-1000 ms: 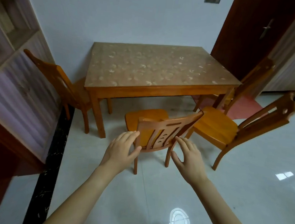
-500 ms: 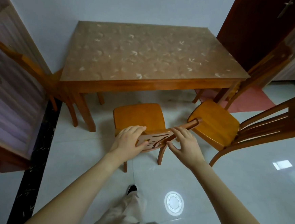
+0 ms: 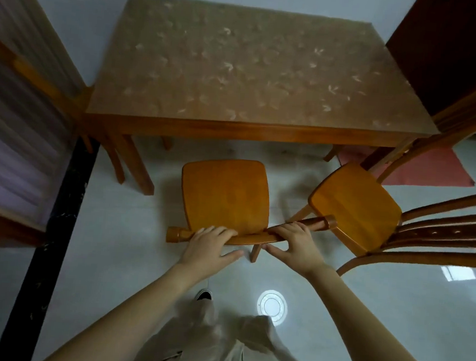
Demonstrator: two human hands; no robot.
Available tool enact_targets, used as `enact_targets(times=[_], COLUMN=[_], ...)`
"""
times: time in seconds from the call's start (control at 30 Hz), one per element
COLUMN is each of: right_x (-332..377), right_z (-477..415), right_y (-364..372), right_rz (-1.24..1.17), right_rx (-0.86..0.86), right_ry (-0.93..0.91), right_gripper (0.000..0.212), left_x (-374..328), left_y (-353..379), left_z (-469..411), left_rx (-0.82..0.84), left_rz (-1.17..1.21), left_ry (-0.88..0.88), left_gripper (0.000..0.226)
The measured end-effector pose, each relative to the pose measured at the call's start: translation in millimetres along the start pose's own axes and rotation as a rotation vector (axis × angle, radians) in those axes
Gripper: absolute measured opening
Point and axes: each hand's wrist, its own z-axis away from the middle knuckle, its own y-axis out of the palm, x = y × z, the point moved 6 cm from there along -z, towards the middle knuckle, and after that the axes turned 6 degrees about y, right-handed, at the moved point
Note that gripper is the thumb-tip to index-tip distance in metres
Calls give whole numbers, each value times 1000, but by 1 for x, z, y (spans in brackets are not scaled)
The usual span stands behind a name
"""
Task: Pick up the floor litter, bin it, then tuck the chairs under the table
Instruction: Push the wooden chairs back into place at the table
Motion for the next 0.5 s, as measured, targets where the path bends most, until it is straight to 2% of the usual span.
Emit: enact_targets(times=[0.2,0.37,0.5], right_x=[-22,-24,-23], right_z=[-6,-5,-4], right_y=[-3,-9,-14], right_rz=[-150,-333,-494], right_rx=[-38,-57,-48], right_ry=[-65,-88,-111], right_gripper=[42,22,24], left_x=[-6,-14,-18], left_y=[0,0,7], left_z=[2,5,10], left_rx=[-212,-315,-390], left_rz=[98,108,135], left_ry=[-148,-244,-305], left_gripper=[45,40,41])
